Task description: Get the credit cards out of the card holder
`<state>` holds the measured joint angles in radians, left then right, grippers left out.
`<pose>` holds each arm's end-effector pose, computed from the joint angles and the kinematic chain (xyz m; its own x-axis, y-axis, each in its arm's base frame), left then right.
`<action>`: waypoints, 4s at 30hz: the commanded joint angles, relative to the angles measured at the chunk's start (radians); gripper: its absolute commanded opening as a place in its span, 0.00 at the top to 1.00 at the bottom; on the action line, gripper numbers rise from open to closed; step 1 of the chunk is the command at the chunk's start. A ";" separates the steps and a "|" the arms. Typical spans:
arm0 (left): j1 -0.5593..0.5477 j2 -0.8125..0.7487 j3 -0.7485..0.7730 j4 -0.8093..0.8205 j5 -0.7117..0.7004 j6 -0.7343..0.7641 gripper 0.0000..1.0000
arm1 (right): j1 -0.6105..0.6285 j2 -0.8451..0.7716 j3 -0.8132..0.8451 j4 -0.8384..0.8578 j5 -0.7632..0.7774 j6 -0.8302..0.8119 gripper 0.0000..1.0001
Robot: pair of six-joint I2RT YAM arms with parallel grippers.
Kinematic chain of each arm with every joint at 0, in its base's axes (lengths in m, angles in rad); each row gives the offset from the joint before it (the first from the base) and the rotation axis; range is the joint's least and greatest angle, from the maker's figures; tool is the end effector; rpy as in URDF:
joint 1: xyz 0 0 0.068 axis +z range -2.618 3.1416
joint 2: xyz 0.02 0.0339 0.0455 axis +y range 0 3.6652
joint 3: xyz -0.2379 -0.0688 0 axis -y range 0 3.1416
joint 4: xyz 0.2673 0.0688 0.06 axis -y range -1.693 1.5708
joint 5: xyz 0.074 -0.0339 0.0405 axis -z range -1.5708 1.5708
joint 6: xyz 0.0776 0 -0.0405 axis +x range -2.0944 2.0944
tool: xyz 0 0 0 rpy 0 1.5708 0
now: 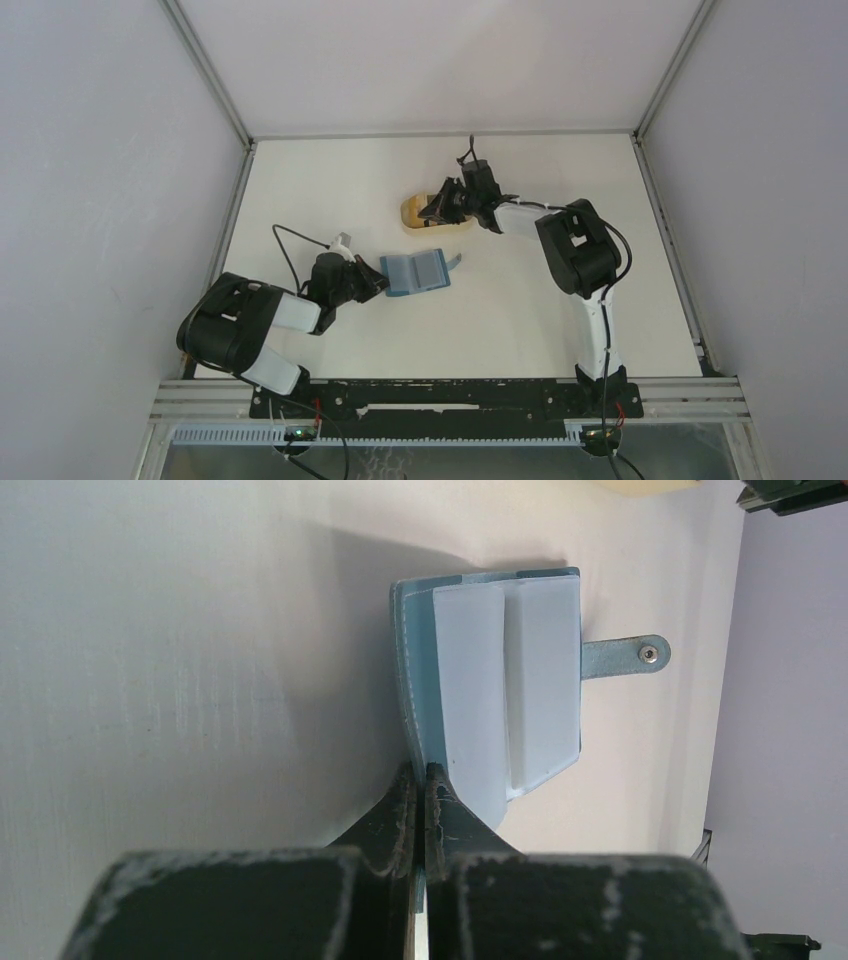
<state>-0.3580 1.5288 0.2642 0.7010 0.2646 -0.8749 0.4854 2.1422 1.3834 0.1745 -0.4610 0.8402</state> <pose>0.2492 -0.1149 0.0349 -0.7393 -0.5143 -0.4347 -0.0345 0.6735 -0.7383 0.4293 0.2655 0.0941 -0.8812 0.2893 -0.3738 -0.1345 0.6048 0.7850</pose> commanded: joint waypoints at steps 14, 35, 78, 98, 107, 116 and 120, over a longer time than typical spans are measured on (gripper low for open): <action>-0.006 0.030 -0.037 -0.173 -0.062 0.044 1.00 | 0.025 -0.028 0.046 -0.112 0.032 -0.100 0.43; -0.006 0.026 -0.038 -0.172 -0.061 0.042 1.00 | 0.018 -0.435 -0.107 -0.240 0.148 -0.432 0.10; -0.006 -0.042 -0.021 -0.233 -0.076 0.063 1.00 | 0.209 -0.281 -0.306 -0.185 0.135 -0.261 0.36; -0.007 -0.035 -0.032 -0.218 -0.073 0.058 1.00 | 0.251 -0.341 -0.258 -0.073 0.018 -0.251 0.37; -0.007 -0.032 -0.044 -0.209 -0.071 0.054 1.00 | 0.289 -0.302 -0.229 -0.079 -0.033 -0.253 0.36; -0.009 -0.013 -0.033 -0.209 -0.066 0.053 1.00 | 0.273 -0.276 -0.217 -0.045 -0.140 -0.249 0.33; -0.009 -0.008 -0.029 -0.208 -0.066 0.054 1.00 | 0.245 -0.249 -0.217 -0.002 -0.174 -0.214 0.32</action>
<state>-0.3592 1.4788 0.2619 0.6315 0.2436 -0.8646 0.7578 1.8709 1.1263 0.0814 -0.5816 0.5892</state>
